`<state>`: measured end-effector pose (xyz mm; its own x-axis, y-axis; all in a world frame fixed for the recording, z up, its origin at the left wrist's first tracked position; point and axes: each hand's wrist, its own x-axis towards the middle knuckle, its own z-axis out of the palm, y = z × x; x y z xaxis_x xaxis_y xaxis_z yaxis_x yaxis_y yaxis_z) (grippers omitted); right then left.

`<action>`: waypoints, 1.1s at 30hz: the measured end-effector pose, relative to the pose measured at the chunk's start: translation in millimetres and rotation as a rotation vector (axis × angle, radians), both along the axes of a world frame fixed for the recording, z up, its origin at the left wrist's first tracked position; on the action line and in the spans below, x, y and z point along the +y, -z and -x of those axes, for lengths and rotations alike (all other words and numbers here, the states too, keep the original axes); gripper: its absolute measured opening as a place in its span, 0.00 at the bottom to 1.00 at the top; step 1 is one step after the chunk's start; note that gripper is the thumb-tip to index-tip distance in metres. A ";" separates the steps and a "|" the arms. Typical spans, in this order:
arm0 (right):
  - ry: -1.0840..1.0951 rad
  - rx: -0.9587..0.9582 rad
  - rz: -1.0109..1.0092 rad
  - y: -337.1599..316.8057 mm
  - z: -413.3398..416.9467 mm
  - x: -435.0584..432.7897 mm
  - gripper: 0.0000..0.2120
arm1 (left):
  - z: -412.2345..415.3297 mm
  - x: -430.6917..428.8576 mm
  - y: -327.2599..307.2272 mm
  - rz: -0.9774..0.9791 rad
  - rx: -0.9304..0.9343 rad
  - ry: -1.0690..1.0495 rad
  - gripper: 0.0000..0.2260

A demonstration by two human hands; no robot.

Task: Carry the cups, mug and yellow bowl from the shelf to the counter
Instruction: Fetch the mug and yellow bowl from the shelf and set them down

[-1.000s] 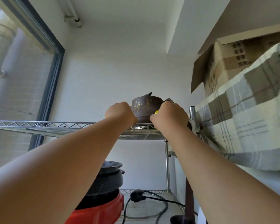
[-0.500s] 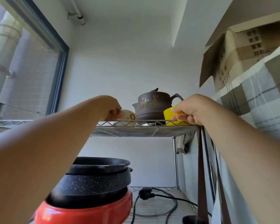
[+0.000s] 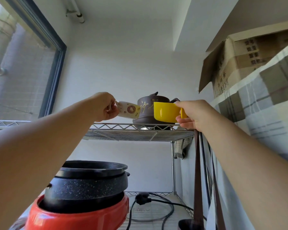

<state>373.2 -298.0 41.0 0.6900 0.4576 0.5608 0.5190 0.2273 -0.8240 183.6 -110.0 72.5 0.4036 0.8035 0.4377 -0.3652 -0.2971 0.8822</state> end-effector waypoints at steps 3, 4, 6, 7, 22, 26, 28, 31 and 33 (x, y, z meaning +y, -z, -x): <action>-0.004 -0.015 -0.070 -0.9 13.8 -8.6 0.15 | 7.9 -11.2 0.0 -0.021 -0.119 -0.002 0.11; -0.010 -0.016 -0.089 0.2 19.1 -12.9 0.15 | 11.0 -14.8 1.2 -0.032 -0.155 0.000 0.11; -0.019 -0.025 -0.125 5.4 30.1 -22.3 0.15 | 18.7 -23.4 6.5 -0.045 -0.218 0.021 0.11; -0.020 -0.034 -0.147 9.5 35.8 -26.9 0.15 | 23.5 -27.9 10.3 -0.047 -0.245 0.038 0.10; -0.171 0.020 -0.092 160.3 98.4 -97.4 0.16 | 93.2 -95.8 185.7 0.126 -0.262 0.166 0.13; -0.192 0.100 -0.031 230.6 109.2 -111.4 0.19 | 112.2 -106.3 262.0 0.222 -0.204 0.180 0.14; -0.211 0.137 0.005 269.5 113.0 -117.7 0.17 | 119.9 -111.7 302.8 0.275 -0.182 0.171 0.14; -0.215 0.193 0.075 328.6 118.1 -126.1 0.17 | 128.9 -120.8 365.6 0.335 -0.140 0.137 0.14; -0.212 0.219 0.134 366.8 120.9 -131.0 0.19 | 135.2 -127.4 406.6 0.375 -0.102 0.119 0.15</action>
